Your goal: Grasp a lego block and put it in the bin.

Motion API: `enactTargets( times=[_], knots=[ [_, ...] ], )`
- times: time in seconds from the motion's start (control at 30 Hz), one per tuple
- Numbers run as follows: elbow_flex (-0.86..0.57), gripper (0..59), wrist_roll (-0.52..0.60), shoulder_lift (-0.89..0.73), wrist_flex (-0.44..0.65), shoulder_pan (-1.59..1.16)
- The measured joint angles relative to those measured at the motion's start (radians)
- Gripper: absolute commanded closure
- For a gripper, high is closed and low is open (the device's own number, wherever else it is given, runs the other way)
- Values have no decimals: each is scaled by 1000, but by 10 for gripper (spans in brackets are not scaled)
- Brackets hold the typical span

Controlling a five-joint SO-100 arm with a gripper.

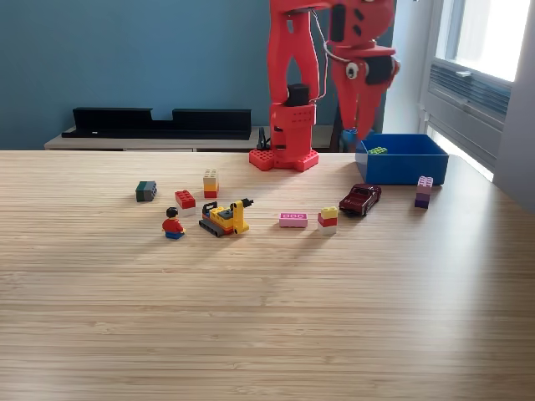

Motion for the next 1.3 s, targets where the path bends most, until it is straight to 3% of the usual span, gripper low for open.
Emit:
enactTargets(
  times=[0.4, 0.67, 0.77, 0.93, 1.0, 1.07, 1.23, 1.3],
  knots=[
    [26, 586, 25, 0, 0, -525],
    [26, 583, -54, 0, -11, -676],
    [26, 539, -92, 0, -43, -690],
    [26, 379, -129, 0, -104, -689],
    [26, 358, -135, 0, -121, -689],
    [26, 367, -135, 0, -135, -684],
    [26, 578, -146, 0, -144, -614],
    [26, 585, -141, 0, -144, -575]
  ],
)
